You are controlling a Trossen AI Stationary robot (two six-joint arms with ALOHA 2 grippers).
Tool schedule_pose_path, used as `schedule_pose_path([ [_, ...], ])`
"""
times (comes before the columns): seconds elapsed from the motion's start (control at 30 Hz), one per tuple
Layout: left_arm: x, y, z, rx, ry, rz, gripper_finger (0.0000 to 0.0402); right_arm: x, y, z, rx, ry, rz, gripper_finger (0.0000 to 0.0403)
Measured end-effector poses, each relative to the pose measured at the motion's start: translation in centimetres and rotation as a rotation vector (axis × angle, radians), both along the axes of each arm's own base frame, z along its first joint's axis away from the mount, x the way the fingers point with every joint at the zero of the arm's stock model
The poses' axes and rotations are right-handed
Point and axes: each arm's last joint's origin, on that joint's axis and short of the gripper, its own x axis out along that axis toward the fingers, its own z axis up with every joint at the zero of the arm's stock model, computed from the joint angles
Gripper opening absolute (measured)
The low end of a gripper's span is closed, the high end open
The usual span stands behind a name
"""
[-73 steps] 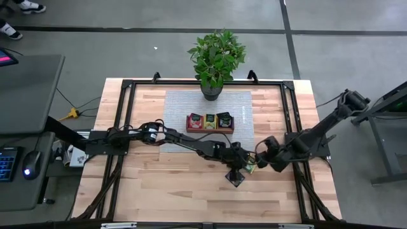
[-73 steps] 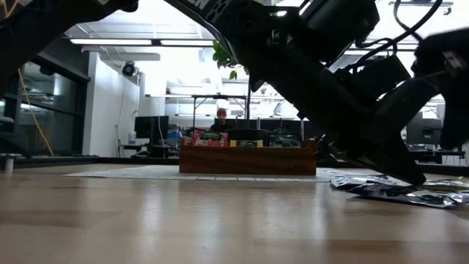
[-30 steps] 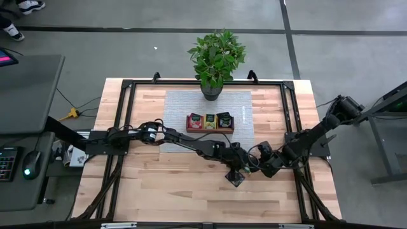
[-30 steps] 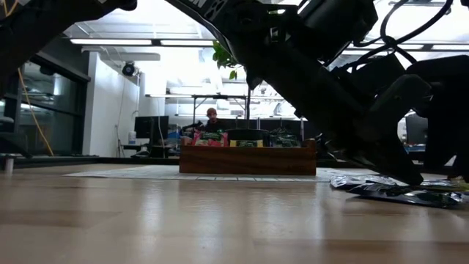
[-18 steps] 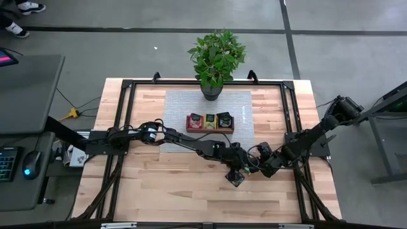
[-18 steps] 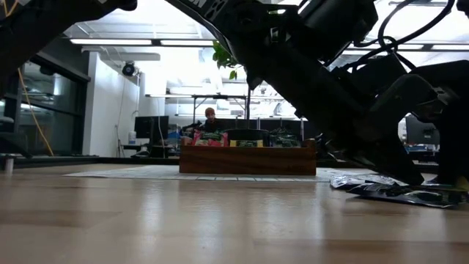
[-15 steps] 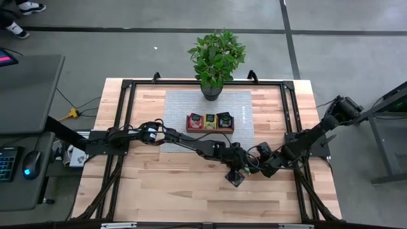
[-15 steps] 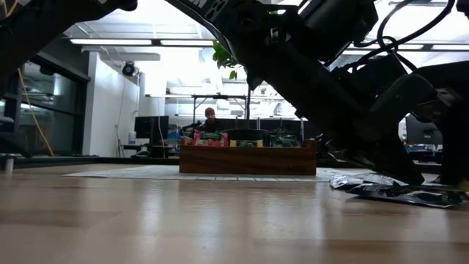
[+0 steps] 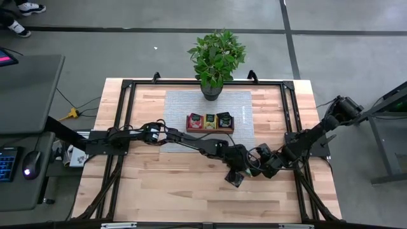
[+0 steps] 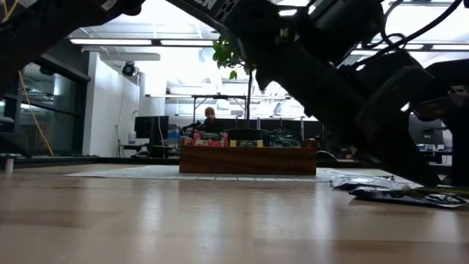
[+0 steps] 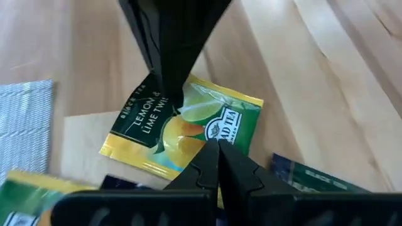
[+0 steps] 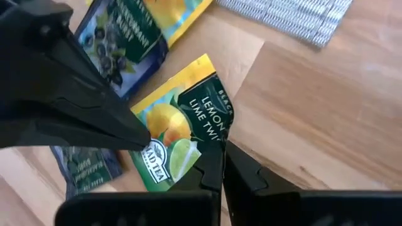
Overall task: Pick & Place Tea
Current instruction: Put the yellow tea bag into the middle section of the wooden organizer
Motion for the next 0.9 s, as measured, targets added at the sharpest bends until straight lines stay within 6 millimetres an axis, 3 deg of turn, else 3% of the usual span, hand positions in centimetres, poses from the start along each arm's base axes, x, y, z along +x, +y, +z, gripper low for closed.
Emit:
schedule_pose_path([
  [0.2,0.7,0.1,3.3,0.085,0.016,-0.034,0.0001,-0.1,0.0,0.0,-0.003,0.016,0.006,0.0001],
  [0.4,0.2,1.7,6.5,0.142,0.124,-0.059,0.0001,-0.3,0.0,-0.1,-0.013,0.028,0.005,0.0],
  [0.6,-0.9,2.7,8.3,0.244,0.186,-0.083,0.0001,-0.4,0.0,-0.1,-0.028,0.022,0.001,0.0],
  [0.8,-3.1,3.2,14.6,0.349,0.095,-0.11,0.0001,-0.4,-0.1,-0.1,-0.042,0.019,0.001,0.0],
  [0.9,-3.7,3.8,15.2,0.399,0.128,-0.09,0.0001,-0.4,-0.1,-0.1,-0.047,0.018,0.0,0.0],
])
